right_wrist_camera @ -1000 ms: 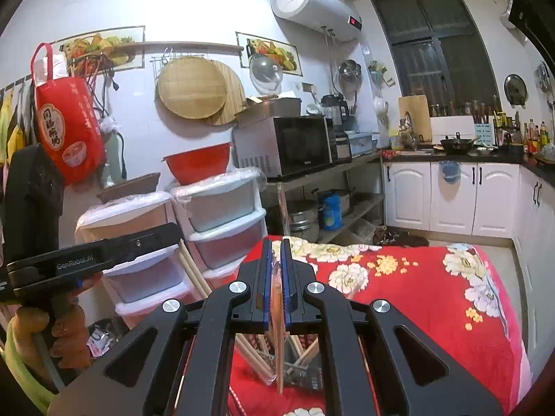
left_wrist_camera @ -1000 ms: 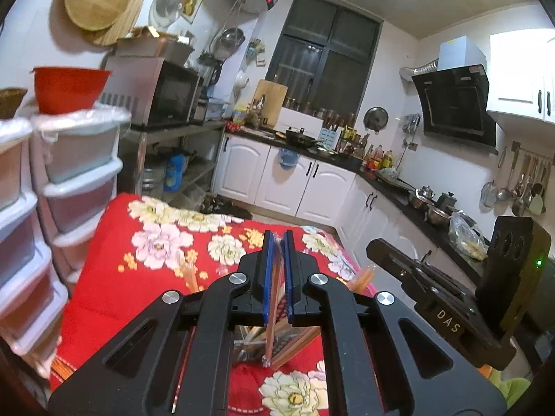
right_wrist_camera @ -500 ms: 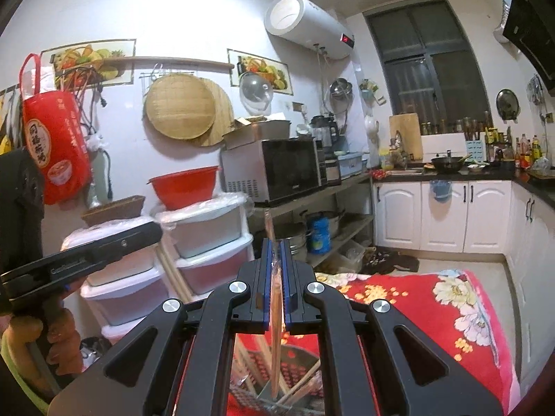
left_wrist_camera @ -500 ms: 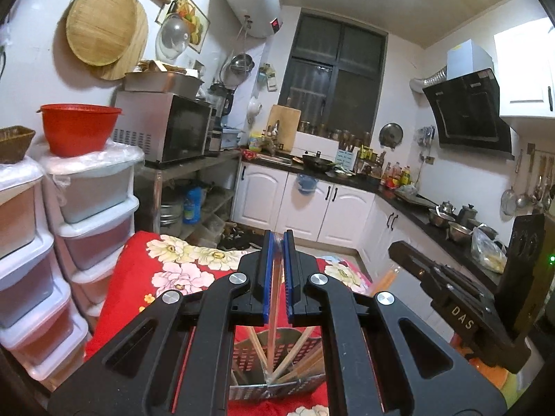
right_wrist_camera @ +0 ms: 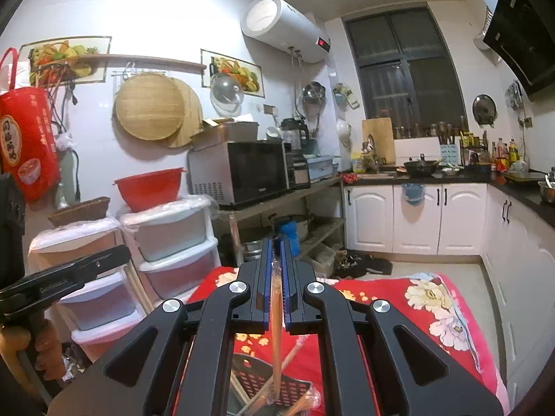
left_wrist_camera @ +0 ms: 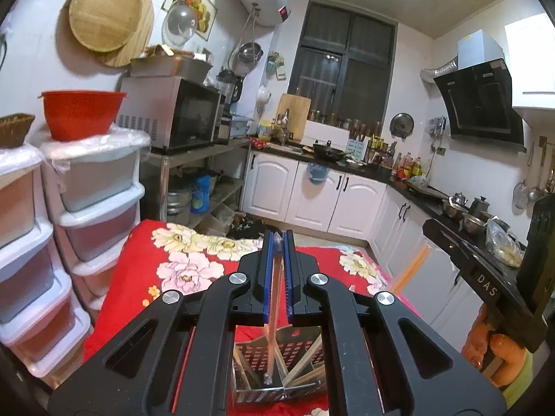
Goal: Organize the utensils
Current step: 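Lower both held chopsticks down into the caddy compartments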
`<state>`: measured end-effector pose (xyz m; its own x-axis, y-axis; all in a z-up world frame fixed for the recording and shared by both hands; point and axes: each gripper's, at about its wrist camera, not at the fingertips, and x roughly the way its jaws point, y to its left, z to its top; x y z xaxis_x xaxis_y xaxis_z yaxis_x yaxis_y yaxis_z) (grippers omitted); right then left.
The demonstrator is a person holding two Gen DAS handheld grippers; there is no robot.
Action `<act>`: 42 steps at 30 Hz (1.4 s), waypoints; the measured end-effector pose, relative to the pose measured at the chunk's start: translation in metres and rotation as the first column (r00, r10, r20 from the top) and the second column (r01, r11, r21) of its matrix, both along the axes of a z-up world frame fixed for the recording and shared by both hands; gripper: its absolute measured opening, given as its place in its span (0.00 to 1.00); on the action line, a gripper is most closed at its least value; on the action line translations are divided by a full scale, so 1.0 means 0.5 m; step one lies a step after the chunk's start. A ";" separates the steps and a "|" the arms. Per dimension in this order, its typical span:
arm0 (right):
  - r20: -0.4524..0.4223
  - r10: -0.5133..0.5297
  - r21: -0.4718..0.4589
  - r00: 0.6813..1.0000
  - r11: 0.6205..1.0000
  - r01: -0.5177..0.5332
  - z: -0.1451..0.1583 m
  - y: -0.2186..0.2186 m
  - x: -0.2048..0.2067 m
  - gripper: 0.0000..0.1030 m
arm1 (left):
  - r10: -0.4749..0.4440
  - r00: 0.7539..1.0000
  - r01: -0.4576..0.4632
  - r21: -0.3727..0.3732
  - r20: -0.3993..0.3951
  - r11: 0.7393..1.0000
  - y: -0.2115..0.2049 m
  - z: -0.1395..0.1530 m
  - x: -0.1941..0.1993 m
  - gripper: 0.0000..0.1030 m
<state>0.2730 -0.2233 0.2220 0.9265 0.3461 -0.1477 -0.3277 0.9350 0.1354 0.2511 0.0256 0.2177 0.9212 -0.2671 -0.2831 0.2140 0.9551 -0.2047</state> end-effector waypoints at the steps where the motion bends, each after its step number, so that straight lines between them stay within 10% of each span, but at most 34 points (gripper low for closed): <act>1: -0.006 -0.002 0.000 1.000 1.000 0.002 -0.005 -0.001 0.003 0.05 | 0.000 1.000 0.000 -0.001 -0.008 1.000 0.000 -0.006 0.003 0.01; 42: -0.272 -0.010 -0.046 0.962 0.999 -0.003 -0.191 0.024 0.114 0.06 | 0.015 0.973 -0.014 0.007 -0.232 1.000 -0.011 -0.198 0.124 0.02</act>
<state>0.3300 -0.2112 0.1263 0.8505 0.3301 -0.4096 -0.2814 0.9433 0.1758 0.3133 0.0202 0.1185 0.8338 -0.2524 -0.4909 0.1477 0.9589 -0.2422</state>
